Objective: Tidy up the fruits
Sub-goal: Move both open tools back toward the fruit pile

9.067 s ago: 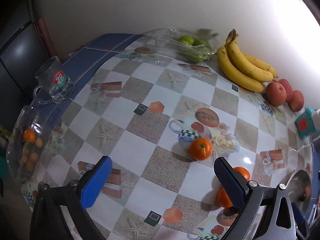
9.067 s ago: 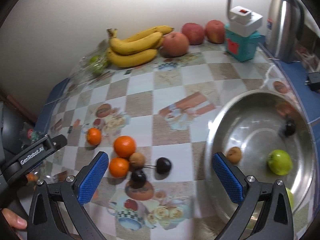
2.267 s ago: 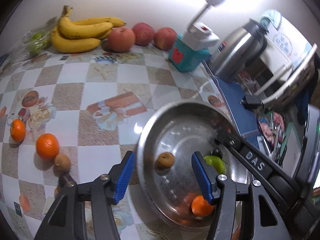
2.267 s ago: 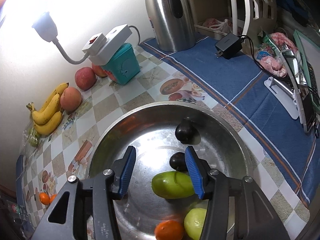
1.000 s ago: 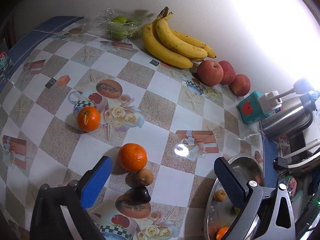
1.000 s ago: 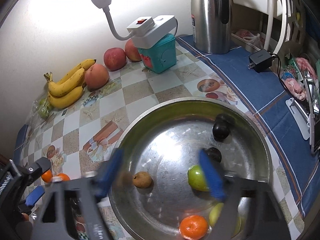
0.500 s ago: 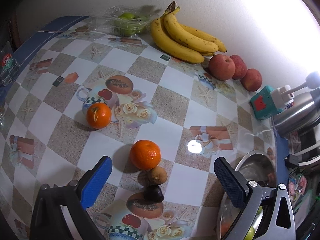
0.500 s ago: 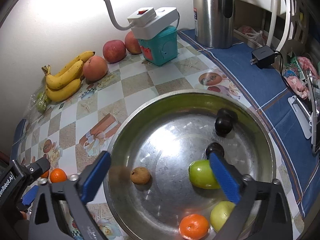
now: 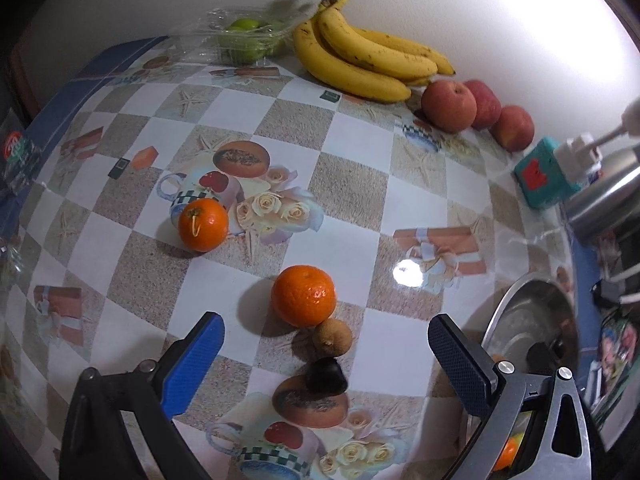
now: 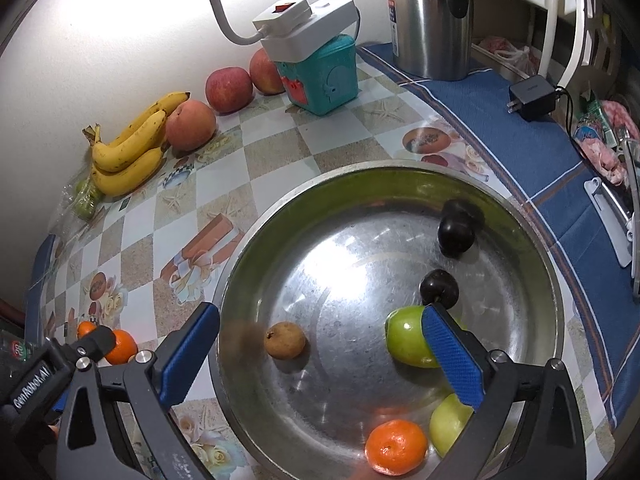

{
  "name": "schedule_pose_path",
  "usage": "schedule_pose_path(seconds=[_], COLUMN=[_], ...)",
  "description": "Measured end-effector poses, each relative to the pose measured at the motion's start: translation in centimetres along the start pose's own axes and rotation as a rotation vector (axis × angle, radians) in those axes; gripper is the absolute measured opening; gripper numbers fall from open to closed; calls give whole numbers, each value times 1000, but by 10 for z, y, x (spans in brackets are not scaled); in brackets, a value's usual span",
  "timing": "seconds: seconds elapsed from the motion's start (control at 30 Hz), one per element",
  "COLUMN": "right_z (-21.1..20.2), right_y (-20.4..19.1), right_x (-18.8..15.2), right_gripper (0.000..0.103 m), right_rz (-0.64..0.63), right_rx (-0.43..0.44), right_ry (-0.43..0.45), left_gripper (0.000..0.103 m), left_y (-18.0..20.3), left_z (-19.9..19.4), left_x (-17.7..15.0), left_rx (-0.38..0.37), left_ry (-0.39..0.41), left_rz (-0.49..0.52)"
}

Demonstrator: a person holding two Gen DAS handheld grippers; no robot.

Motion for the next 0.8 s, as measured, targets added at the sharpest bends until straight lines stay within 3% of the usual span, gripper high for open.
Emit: schedule_pose_path(seconds=[0.37,0.8], right_z=[0,4], right_y=[-13,-67], right_x=[-5,-23], right_gripper=[101,101], right_rz=[-27,-150], right_rx=[0,84], right_ry=[-28,-75], left_gripper=[103,103], left_y=[-19,-75], left_z=[-14,-22], left_x=[14,28], left_rx=[118,129], left_ry=[66,64], left_rz=[115,3])
Point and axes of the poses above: each gripper's, at about its wrist camera, not at the fingertips, and z roughly the way its jaws point, y to its right, x to its top, the point moved 7 cm from there along z, roughly the way its jaws point, and after that the axes turned 5 degrees about -y, right-handed, at the moved point
